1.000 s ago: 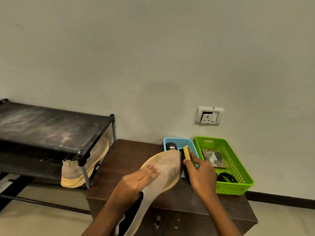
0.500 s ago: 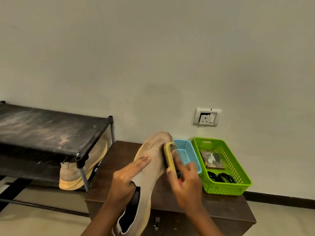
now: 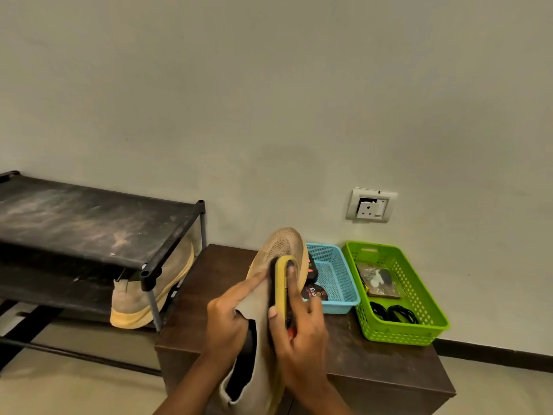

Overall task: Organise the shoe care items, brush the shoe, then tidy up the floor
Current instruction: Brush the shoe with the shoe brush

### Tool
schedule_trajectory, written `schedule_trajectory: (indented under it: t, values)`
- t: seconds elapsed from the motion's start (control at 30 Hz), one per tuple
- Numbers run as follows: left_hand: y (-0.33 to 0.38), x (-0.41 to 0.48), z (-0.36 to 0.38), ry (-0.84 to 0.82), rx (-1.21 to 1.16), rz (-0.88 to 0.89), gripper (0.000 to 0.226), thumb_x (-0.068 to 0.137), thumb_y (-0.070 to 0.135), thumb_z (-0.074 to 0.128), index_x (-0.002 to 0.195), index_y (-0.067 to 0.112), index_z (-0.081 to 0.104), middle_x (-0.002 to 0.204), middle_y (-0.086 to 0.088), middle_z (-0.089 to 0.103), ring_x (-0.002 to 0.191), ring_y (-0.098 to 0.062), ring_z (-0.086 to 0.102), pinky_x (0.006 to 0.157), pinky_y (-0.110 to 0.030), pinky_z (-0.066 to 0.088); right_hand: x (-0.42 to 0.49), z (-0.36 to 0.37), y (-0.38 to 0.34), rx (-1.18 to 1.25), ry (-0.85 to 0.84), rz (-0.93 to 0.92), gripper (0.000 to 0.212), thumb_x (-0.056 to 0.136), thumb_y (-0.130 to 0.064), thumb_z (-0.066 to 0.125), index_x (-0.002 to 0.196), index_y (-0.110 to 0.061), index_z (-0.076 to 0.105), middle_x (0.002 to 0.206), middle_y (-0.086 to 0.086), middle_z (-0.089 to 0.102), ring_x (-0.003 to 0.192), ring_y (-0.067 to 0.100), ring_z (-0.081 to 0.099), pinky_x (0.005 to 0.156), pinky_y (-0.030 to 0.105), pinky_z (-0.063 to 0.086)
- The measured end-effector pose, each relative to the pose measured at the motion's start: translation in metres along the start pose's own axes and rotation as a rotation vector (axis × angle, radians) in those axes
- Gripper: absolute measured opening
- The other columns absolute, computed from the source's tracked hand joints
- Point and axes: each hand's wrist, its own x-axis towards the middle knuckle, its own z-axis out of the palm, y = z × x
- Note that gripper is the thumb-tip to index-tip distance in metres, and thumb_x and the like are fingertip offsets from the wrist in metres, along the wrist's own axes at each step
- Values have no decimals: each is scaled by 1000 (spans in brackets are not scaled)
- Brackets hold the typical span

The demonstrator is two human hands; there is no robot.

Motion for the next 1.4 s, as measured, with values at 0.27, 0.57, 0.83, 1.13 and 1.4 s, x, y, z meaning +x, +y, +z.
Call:
schedule_trajectory:
  t: [0.27,0.57,0.83,1.13,1.4]
  values:
    - [-1,-1,-2,53,-66,-144,55,78,-20,58,112,22,66,111,20,66,103,-3,64,88,-17,50,14,6,27,-138,38,120,60,87,-57,33,143,-50,14,86,-8,36,62,3,46,55,7,36]
    - [-36,-10,0,51,175,-397,52,82,-18,48,117,16,66,78,16,67,62,-8,57,56,-7,44,-10,37,37,-51,-292,359,56,94,-47,43,142,-50,16,84,-5,38,73,6,46,64,12,36]
    - [-50,-13,2,-293,403,-437,51,83,-16,43,128,6,56,129,-12,58,118,-21,55,103,-14,34,-14,45,51,29,-380,565,51,92,-43,47,141,-44,31,90,1,55,86,9,51,77,22,40]
    - [-57,-20,19,-808,927,430,67,25,19,93,90,15,77,92,0,74,89,-15,71,81,-39,56,-14,42,72,246,-274,924,45,92,-41,51,136,-29,48,127,-2,60,110,15,56,94,29,47]
    - [-66,-19,24,-718,966,359,61,13,16,94,72,14,78,79,-3,75,75,-13,72,67,-27,57,-8,35,78,434,-263,987,44,89,-34,57,133,-33,51,103,-11,59,88,11,58,70,42,60]
